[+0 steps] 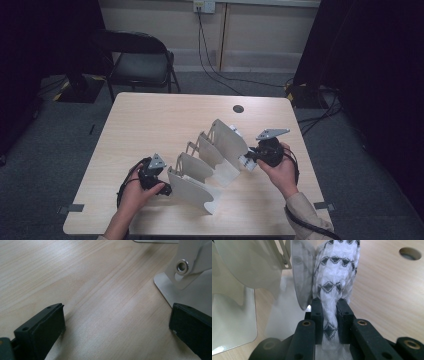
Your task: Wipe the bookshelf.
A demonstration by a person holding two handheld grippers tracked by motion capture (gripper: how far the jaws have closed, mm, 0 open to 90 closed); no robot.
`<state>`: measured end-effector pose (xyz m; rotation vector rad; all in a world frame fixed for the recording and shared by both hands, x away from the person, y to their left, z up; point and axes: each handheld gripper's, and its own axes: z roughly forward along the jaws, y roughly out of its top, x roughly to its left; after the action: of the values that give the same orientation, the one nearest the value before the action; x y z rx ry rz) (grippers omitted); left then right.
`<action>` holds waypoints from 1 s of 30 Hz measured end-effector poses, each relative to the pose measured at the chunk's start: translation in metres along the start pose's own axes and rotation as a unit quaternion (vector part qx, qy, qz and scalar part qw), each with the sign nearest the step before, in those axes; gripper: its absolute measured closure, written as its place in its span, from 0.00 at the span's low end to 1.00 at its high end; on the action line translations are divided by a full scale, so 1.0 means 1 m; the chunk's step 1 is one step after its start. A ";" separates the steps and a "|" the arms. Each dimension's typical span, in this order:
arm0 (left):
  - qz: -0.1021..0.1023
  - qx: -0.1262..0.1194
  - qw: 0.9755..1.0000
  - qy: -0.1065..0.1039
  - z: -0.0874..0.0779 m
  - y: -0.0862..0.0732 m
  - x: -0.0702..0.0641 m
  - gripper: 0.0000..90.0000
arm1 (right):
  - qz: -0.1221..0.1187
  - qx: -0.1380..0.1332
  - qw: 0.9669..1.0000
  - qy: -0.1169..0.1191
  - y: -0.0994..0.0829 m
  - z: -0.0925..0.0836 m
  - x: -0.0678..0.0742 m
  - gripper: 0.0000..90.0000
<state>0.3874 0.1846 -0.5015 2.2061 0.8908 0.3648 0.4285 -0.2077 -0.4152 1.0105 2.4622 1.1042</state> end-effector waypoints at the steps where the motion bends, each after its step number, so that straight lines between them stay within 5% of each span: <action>1: 0.000 0.000 1.000 0.000 0.000 0.000 0.000 0.00 | 0.002 0.003 1.000 0.001 -0.003 0.003 0.000 0.88; 10: 0.000 0.000 1.000 0.000 0.000 0.000 0.000 0.00 | 0.006 0.034 0.999 0.009 -0.031 0.028 0.001 0.88; 20: 0.000 0.000 1.000 0.000 0.000 0.000 0.000 0.00 | 0.007 0.041 0.999 0.006 -0.040 0.030 -0.003 0.88; 30: 0.000 0.000 1.000 0.000 0.000 0.000 0.000 0.00 | 0.006 0.024 0.999 -0.021 -0.027 -0.005 -0.014 0.88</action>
<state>0.3872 0.1846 -0.5016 2.2052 0.8912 0.3649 0.4227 -0.2327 -0.4326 1.0532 2.4628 1.0209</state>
